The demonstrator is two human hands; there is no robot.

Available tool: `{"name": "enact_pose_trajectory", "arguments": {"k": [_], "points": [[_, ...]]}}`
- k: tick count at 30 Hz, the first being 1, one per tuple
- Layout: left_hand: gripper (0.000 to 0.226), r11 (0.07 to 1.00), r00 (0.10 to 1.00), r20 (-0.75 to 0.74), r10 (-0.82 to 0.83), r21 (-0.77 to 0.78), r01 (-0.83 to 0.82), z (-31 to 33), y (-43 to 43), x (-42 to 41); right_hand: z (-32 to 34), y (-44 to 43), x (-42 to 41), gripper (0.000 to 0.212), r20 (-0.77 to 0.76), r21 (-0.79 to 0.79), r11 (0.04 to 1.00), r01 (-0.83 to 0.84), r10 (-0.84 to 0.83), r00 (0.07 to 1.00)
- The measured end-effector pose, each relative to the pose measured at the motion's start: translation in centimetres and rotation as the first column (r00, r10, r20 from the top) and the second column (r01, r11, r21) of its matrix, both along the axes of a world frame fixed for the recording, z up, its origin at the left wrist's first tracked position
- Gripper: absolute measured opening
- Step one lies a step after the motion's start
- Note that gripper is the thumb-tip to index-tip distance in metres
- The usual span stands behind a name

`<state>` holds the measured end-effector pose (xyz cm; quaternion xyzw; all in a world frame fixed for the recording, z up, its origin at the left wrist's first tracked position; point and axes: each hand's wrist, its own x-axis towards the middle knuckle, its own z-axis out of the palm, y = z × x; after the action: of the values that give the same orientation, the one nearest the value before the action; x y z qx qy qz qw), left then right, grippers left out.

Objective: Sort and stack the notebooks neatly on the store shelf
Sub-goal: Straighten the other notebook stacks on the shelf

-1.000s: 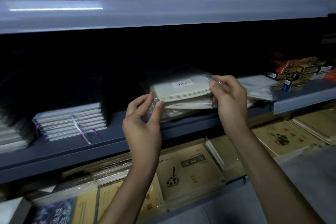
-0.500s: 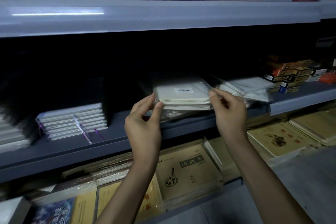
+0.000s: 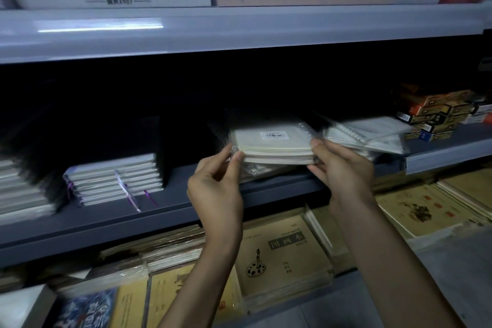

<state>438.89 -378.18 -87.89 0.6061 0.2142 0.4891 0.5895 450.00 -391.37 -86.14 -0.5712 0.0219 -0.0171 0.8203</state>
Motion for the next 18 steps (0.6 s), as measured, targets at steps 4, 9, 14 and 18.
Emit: {"name": "enact_pose_trajectory", "arguments": {"k": [4,9,14,18], "points": [[0.019,0.999,1.000,0.011,-0.004,0.045,0.004,0.7,0.3,0.2,1.5,0.1,1.4,0.028,0.068,-0.072,0.997,0.008,-0.003,0.998],[0.020,0.988,0.997,0.052,0.061,0.136,-0.067,0.5,-1.6,0.1,2.2,0.1,4.0,0.033,0.103,-0.120,0.988,-0.096,0.109,0.989],[0.022,0.965,0.990,0.053,0.134,0.220,-0.142,-0.3,-2.7,0.4,0.9,1.1,5.5,0.035,0.155,-0.208,0.971,-0.117,0.151,0.976],[0.022,0.940,0.981,0.035,0.191,0.283,-0.193,-0.6,-3.0,0.7,0.8,1.3,6.0,0.036,0.248,-0.356,0.933,-0.059,0.155,0.956]]}}
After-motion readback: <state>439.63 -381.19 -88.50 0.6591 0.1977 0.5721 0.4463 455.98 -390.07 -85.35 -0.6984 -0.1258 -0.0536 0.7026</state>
